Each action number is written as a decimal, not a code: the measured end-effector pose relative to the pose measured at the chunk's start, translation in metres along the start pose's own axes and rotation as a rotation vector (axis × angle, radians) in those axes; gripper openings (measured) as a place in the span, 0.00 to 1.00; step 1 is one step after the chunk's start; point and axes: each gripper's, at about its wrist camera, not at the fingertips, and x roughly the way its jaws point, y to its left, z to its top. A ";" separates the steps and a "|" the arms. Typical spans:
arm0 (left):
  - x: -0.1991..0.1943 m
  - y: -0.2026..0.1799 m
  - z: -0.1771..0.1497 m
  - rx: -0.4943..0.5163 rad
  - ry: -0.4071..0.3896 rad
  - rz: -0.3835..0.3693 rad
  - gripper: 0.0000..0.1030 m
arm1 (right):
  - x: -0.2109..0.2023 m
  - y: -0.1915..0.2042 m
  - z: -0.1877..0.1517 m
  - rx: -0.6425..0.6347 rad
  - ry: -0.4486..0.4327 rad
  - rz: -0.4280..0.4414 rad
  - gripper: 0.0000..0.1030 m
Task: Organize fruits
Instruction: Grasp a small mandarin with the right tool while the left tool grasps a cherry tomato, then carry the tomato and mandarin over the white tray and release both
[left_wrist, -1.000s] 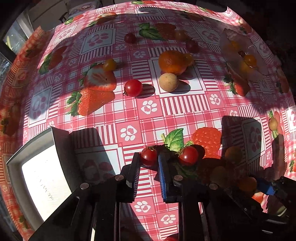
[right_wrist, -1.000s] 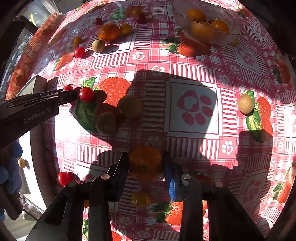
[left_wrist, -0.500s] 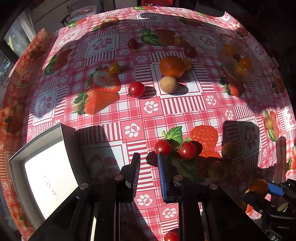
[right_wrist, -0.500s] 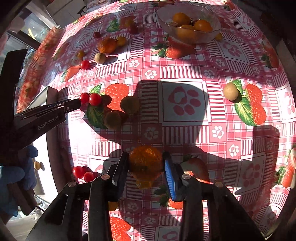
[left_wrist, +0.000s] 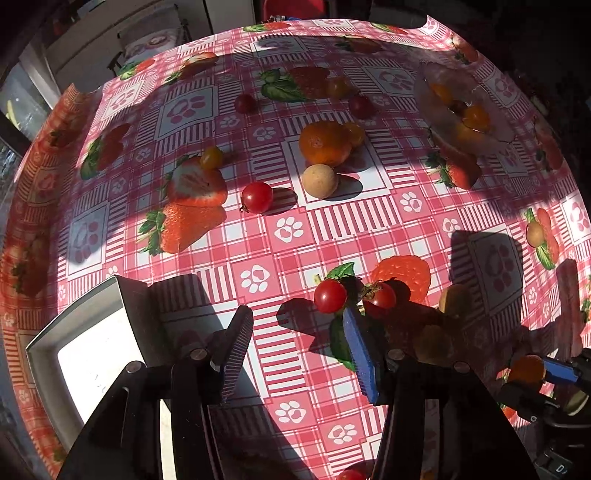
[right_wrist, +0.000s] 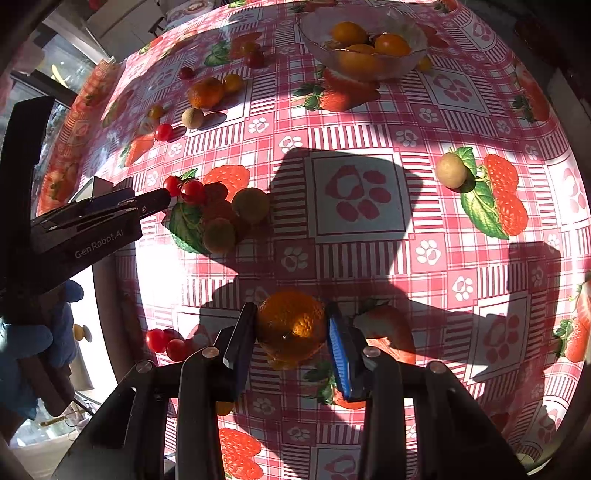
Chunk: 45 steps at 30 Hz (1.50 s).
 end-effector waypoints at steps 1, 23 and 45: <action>0.009 0.005 0.006 -0.001 0.004 -0.003 0.51 | 0.000 -0.001 0.000 0.003 -0.002 0.001 0.39; -0.021 -0.003 -0.008 -0.013 -0.034 -0.106 0.20 | -0.019 0.003 -0.004 -0.006 -0.019 0.012 0.39; -0.062 0.141 -0.133 -0.291 -0.013 0.024 0.20 | 0.006 0.178 -0.024 -0.304 0.058 0.119 0.39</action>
